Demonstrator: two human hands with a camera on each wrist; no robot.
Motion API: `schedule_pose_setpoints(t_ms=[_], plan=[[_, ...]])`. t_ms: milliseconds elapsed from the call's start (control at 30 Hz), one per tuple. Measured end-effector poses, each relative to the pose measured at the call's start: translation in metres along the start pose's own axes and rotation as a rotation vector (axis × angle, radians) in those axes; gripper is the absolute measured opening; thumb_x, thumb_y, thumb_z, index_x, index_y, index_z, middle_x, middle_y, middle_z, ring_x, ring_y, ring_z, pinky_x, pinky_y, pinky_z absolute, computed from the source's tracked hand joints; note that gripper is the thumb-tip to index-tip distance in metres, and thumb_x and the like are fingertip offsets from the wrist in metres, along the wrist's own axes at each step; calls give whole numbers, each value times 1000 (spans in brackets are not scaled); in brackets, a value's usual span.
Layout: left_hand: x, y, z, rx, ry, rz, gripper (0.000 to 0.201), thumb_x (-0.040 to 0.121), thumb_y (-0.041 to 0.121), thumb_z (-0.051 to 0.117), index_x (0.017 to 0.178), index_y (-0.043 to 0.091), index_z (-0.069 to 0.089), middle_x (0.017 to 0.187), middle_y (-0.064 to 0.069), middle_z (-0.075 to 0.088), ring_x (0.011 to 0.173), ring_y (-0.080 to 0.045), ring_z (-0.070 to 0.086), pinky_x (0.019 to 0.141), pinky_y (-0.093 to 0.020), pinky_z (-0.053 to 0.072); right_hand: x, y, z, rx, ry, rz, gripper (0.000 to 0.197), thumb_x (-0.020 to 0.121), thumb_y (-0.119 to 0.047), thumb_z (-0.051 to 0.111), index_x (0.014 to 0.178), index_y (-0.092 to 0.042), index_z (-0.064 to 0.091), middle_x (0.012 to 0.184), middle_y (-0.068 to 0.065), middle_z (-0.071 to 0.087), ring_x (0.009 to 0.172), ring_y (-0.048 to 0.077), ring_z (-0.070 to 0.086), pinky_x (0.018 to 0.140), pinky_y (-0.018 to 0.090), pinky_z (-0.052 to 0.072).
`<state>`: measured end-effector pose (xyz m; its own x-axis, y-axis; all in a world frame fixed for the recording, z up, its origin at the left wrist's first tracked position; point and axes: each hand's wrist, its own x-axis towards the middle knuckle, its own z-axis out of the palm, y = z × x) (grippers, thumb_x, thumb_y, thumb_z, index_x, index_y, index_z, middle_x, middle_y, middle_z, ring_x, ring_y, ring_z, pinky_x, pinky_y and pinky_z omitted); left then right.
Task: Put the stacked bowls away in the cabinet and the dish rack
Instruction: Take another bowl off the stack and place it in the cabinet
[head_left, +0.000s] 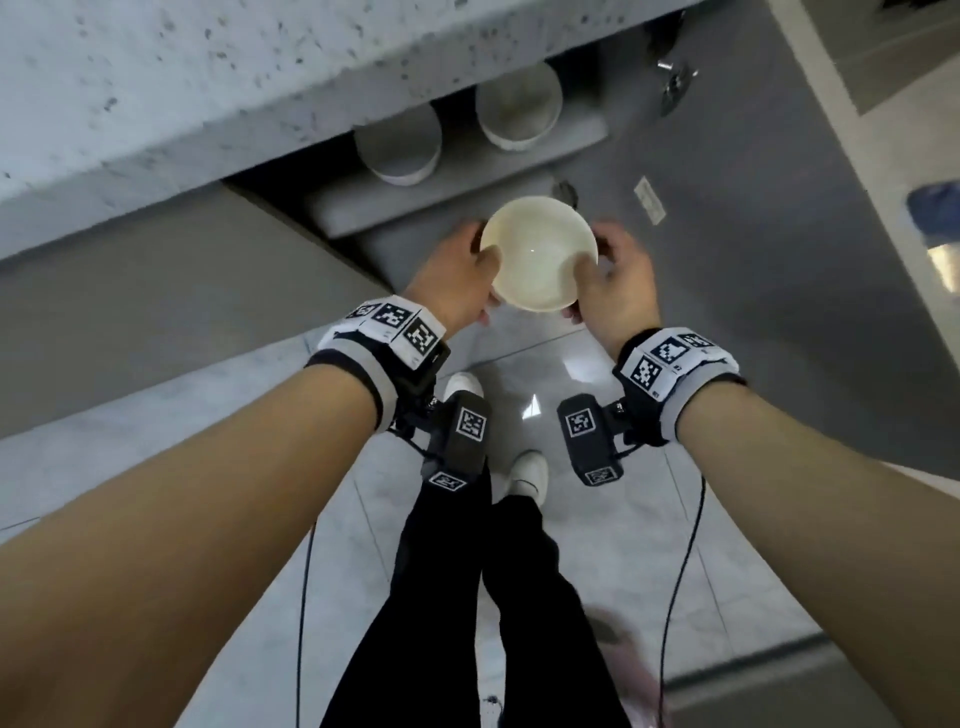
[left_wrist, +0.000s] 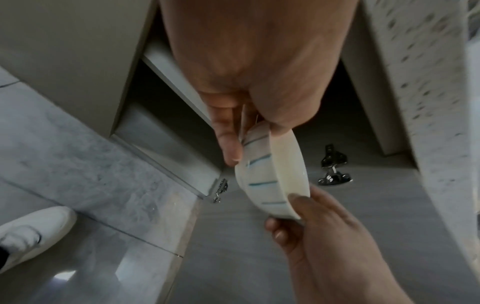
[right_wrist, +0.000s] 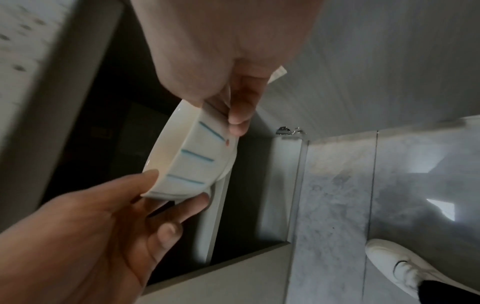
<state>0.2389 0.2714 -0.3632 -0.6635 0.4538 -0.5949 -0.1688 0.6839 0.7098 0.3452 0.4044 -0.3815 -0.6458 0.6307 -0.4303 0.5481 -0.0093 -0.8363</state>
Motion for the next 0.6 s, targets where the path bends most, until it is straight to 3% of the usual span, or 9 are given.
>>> schedule_pose_setpoints(t_ms=[67, 133, 200, 267, 333, 400, 467, 533, 600], plan=[[29, -5, 6, 5, 51, 60, 37, 104, 22, 35, 140, 15, 41, 108, -6, 61, 65, -12, 64, 42, -18, 49, 31, 9, 16, -6, 66, -36, 33, 94, -13, 44, 125, -18, 56, 114, 5, 58, 85, 35, 65, 44, 22, 53], [57, -7, 7, -47, 109, 113, 40, 104, 25, 34, 144, 19, 37, 114, -4, 60, 70, -15, 66, 49, -24, 56, 63, 10, 29, -48, 114, -103, 38, 91, -21, 42, 127, -23, 56, 116, 4, 62, 91, 33, 67, 63, 40, 61], [85, -8, 5, -150, 176, 161, 42, 103, 27, 34, 145, 23, 35, 111, 0, 61, 80, -20, 69, 58, -32, 61, 96, 6, 38, -108, 134, -144, 42, 89, -24, 40, 129, -26, 53, 113, 2, 64, 91, 32, 69, 70, 50, 60], [114, -11, 2, -238, 240, 201, 43, 101, 28, 35, 143, 23, 38, 109, -1, 63, 87, -25, 69, 65, -39, 60, 128, 1, 44, -117, 178, -188, 43, 89, -24, 38, 130, -24, 52, 110, 4, 65, 89, 32, 70, 71, 48, 60], [141, -16, 0, -289, 250, 176, 42, 100, 26, 35, 142, 23, 39, 121, -7, 62, 91, -24, 67, 68, -40, 58, 157, -4, 50, -132, 253, -255, 42, 88, -15, 40, 127, -12, 54, 111, 11, 66, 96, 30, 67, 78, 32, 54], [160, -19, -1, -246, 240, 140, 48, 98, 21, 41, 145, 18, 36, 132, -8, 58, 97, -19, 63, 75, -37, 57, 182, -8, 55, -194, 293, -275, 40, 87, -8, 42, 126, -2, 54, 111, 14, 66, 98, 24, 62, 74, 18, 39], [172, -22, -1, -182, 218, 149, 63, 84, 22, 45, 146, 13, 37, 138, -12, 54, 108, -26, 62, 88, -45, 57, 200, -14, 65, -231, 297, -218, 42, 86, -15, 40, 125, -3, 51, 108, 14, 67, 91, 23, 63, 76, 26, 46], [179, -20, 2, -203, 175, 133, 71, 77, 21, 43, 148, 21, 34, 142, -8, 50, 108, -31, 63, 82, -55, 58, 214, -19, 69, -239, 299, -189, 47, 82, -23, 37, 122, -3, 52, 105, 17, 69, 90, 32, 68, 79, 38, 56], [189, -18, 2, -220, 148, 150, 70, 83, 13, 44, 151, 23, 29, 149, -5, 43, 109, -29, 62, 78, -58, 58, 221, -24, 71, -319, 262, -148, 43, 89, -22, 41, 124, -1, 51, 118, 17, 66, 106, 33, 64, 82, 27, 49]])
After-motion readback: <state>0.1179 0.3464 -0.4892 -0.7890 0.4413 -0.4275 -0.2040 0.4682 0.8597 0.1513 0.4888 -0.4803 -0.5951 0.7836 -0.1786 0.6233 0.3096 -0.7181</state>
